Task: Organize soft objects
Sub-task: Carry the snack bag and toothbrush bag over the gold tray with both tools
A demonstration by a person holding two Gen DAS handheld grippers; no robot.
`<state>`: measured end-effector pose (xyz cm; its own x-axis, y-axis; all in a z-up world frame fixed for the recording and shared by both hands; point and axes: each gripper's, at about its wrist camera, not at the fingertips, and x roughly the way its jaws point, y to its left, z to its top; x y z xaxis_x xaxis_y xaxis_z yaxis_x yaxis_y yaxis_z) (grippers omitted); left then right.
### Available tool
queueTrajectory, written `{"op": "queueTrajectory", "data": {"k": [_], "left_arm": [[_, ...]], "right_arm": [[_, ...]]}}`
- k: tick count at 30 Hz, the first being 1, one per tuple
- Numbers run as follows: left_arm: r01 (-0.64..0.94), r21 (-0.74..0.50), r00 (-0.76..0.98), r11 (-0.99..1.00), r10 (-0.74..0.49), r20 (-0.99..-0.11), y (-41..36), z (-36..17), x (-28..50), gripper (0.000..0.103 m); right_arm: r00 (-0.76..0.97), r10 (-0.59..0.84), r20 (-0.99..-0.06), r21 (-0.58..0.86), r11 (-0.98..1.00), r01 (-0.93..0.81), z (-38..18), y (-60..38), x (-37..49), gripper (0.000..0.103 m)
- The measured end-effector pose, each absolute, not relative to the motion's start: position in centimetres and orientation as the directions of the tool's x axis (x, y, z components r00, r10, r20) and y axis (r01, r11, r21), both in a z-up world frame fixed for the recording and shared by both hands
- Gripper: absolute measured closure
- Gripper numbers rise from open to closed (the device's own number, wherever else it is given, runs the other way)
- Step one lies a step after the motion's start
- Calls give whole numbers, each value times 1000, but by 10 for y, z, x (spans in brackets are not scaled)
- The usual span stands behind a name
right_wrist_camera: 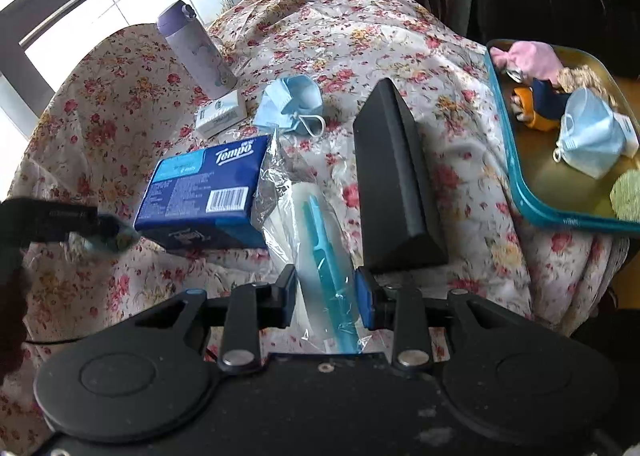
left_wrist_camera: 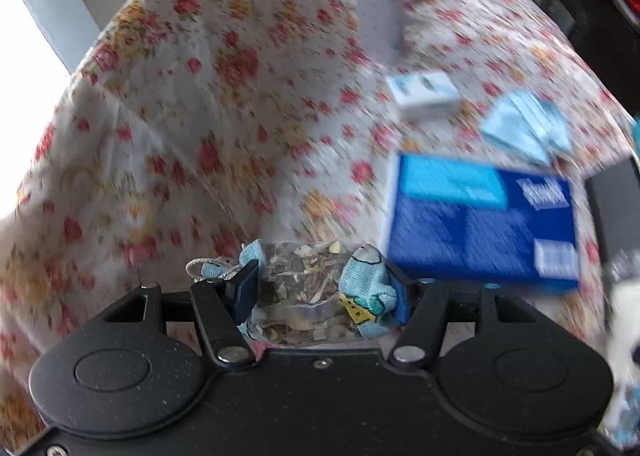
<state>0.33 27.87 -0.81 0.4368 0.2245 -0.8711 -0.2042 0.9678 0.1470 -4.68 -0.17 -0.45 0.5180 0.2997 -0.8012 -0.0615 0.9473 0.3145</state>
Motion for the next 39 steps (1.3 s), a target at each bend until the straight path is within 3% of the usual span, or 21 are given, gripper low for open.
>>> {"op": "queueTrajectory", "data": {"k": [23,39], "left_arm": [[243,8,416,970,-96,-904,125,4,-56,44],[347,-19,451,938,-184,-874,84,19,-57,44]], "right_arm": [[580,247,-776,387,913,129,-7,-59,-97,72],[623,189,-759,417,876,242,1,-95,-112,72]]}}
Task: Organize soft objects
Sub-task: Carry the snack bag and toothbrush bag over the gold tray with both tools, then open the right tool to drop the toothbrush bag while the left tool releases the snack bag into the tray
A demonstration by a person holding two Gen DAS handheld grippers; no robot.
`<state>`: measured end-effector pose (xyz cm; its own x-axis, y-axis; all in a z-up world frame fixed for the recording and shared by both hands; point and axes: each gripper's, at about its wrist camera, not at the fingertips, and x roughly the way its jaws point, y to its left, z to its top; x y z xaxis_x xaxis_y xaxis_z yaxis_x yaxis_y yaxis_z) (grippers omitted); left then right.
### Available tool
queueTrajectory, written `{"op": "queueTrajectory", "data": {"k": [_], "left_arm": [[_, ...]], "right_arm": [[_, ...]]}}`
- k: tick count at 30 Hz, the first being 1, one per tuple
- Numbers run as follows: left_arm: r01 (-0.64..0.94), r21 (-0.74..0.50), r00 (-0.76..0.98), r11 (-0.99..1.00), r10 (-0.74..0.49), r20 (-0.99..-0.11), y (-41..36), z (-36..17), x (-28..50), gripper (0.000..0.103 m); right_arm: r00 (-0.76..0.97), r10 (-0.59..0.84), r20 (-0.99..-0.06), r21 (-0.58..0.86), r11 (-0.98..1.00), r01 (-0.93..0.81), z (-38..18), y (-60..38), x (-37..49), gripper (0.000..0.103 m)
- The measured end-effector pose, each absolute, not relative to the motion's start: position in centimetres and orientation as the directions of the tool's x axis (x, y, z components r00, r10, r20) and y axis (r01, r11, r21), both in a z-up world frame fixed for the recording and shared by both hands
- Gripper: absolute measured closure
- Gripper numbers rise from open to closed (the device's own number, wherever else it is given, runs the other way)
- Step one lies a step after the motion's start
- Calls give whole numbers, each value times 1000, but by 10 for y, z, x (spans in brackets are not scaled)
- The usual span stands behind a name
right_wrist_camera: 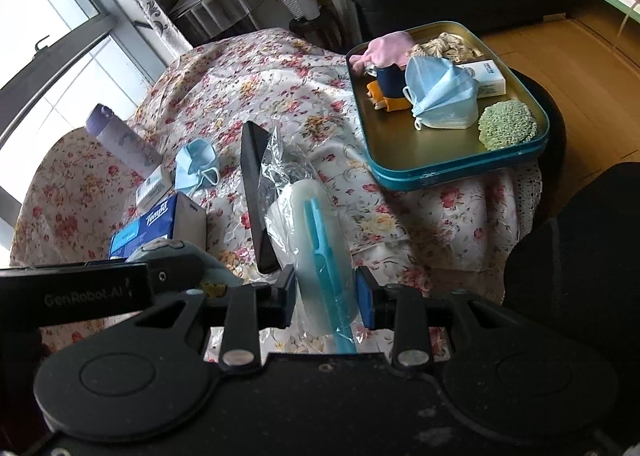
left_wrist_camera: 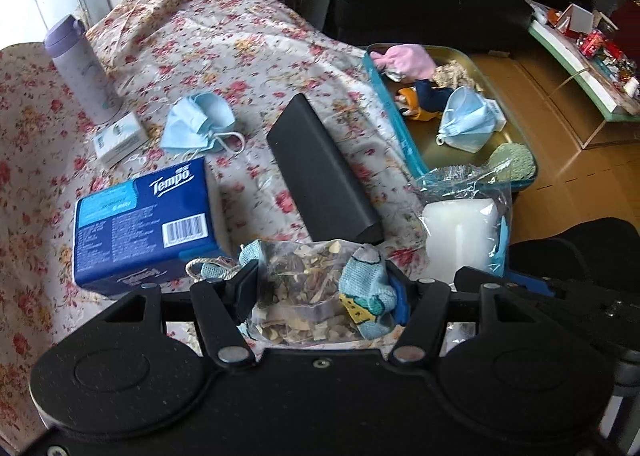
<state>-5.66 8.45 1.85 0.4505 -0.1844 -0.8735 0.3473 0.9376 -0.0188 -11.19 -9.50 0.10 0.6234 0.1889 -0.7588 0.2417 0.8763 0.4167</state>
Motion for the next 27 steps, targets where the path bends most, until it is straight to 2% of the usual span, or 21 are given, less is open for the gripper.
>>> {"op": "queueTrajectory", "data": {"k": [7,16,27], "left_arm": [[380,-16,467,925,-207,-859,72,24,-53,44],[438,-29,503,899,-271,-821,43,36,-34,44],[486,-92,498,869,-361,-788,-14,39,7,44]], "right_arm": [[647,157,-746,424,862,280,6,-110,-112,72],[696,50,-717,400,847,352,23,-151,-88,72],[727,-134,-674,335,822,462,45,-222,-3,72]]}}
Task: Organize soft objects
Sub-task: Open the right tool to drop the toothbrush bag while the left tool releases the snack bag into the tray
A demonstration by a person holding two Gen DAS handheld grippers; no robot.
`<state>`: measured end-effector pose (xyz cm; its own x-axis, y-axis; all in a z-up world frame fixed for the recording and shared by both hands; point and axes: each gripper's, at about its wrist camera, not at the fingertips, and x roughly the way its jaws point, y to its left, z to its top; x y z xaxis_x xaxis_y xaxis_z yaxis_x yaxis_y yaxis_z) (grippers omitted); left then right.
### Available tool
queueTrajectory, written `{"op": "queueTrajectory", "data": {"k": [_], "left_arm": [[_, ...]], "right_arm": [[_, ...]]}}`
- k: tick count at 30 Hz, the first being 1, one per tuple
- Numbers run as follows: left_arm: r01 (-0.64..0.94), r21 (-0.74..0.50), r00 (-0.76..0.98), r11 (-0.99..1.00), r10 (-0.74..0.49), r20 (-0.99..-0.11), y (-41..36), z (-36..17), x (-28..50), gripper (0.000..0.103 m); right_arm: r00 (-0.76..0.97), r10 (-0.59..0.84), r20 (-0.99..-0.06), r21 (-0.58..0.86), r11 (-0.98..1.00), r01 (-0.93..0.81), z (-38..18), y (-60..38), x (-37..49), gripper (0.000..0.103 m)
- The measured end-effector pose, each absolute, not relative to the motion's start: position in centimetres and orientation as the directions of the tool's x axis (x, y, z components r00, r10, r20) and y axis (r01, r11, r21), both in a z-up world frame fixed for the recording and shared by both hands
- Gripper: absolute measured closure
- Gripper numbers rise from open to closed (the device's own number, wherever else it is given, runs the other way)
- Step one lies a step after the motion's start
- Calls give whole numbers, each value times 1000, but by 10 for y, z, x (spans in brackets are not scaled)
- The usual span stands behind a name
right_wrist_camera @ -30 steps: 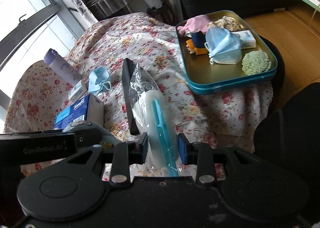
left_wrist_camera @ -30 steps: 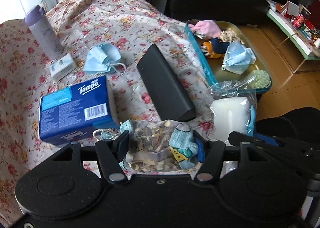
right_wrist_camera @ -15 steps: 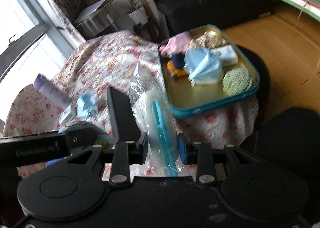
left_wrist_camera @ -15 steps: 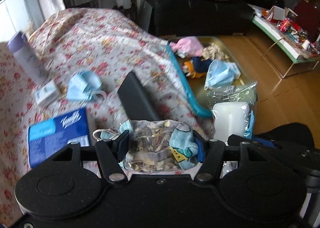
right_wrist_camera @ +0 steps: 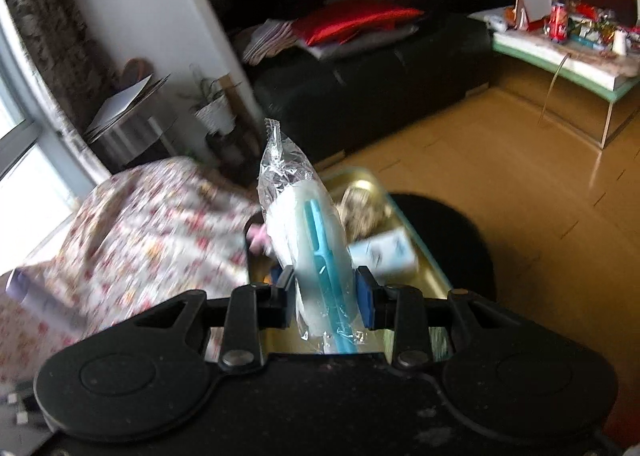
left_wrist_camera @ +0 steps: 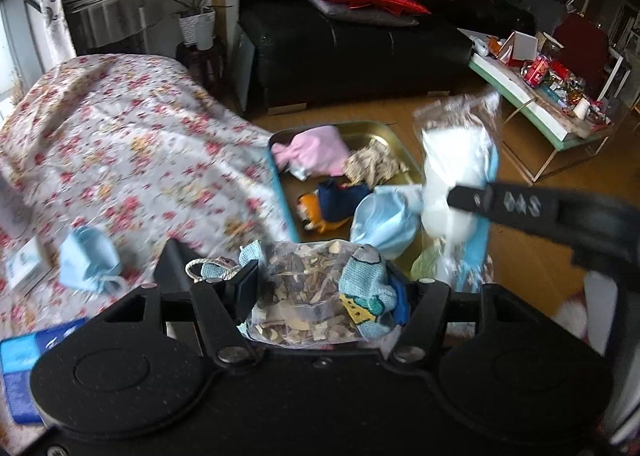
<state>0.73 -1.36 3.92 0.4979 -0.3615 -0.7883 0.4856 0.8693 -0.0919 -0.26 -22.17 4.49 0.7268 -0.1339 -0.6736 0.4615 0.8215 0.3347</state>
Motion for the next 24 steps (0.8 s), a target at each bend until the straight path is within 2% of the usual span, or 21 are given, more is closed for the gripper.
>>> {"op": "queueTrajectory", "data": {"k": [7,10,24], "left_arm": [[481,-130,463,867,-377,-802,-42,27,34,44],[480,-129,438,868,-364,-822,-51,14,40,44],[470,-133,355,873,-325,-877,-80,-23,64,44]], "right_arm": [[715,-198,-671,292,815,500,11,-245,35,72],[625,-241,-742,202,809,552,-10,-250,43,73],[641,-198,-742,269,788,554,-20,-268,51,73]]}}
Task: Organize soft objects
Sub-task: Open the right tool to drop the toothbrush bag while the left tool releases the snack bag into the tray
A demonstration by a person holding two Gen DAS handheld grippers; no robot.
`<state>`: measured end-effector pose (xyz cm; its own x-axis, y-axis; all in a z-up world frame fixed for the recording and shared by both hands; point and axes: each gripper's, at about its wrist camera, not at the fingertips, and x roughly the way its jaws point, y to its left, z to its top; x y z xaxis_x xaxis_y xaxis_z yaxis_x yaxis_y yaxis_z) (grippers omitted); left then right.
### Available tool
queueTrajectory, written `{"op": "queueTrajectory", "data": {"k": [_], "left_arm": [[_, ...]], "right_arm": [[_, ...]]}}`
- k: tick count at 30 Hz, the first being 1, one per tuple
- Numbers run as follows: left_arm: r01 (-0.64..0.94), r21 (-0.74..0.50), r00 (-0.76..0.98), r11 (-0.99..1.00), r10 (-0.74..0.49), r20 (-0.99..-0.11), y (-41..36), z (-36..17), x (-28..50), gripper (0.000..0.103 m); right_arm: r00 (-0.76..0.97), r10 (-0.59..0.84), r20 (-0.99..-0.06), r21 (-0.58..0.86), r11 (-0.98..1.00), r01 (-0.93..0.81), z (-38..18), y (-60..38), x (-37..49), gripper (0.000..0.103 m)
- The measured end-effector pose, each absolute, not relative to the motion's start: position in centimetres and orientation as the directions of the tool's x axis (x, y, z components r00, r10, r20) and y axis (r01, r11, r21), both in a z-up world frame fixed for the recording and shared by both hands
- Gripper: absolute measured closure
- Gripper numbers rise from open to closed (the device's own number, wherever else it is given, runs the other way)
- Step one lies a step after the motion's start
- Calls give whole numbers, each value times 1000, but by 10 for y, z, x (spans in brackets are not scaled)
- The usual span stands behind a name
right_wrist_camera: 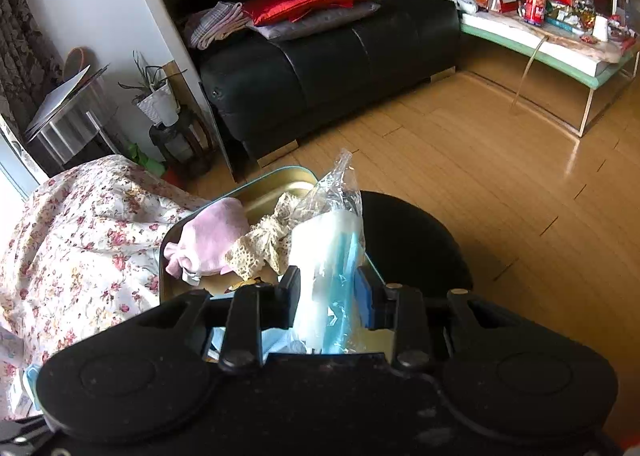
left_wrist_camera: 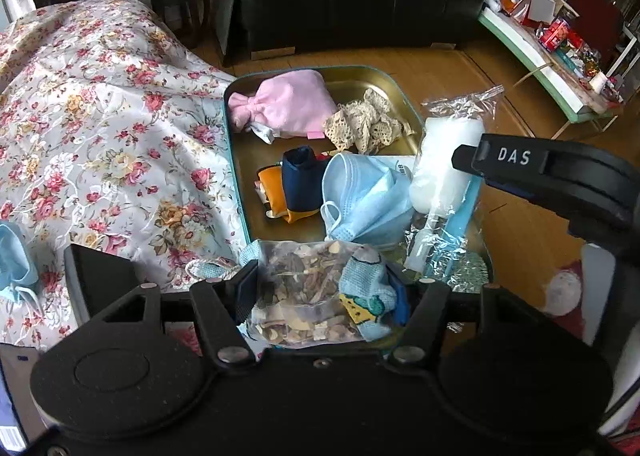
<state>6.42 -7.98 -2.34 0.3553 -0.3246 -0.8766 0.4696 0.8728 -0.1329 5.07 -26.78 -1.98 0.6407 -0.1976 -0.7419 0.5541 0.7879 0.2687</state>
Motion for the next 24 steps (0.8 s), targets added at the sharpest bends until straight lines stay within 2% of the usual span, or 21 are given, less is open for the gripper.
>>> {"op": "queueTrajectory", "data": {"k": [9,12,19,21,22,24], "left_arm": [[493,-111,346,863,-312,-885,-88,-34,63,44],[507,-102,355,856,-315,-880,-91,-33,57,44],[519,-126,347,845,-343,-873,-97,-35,50,43],[527,-110,356,843,-336,-872,-100,-37,46,41],[532,-97,363,841,-330,-871,-101,-37,45,36],[539,-86,370,838,-327,-870,-104,-39,43,35]], "right_arm": [[671,-289,-683,216,797,563,-8,-266,43,75],[699,-267,-664,238,810,536,-4,-266,41,80],[723,-187,-664,303,817,490,-6,-266,44,82],[729,-182,-660,327,804,497,-5,-271,42,80],[727,-177,-663,337,796,502,-6,-273,43,80],[722,-172,-671,351,784,513,-8,-276,43,79]]}}
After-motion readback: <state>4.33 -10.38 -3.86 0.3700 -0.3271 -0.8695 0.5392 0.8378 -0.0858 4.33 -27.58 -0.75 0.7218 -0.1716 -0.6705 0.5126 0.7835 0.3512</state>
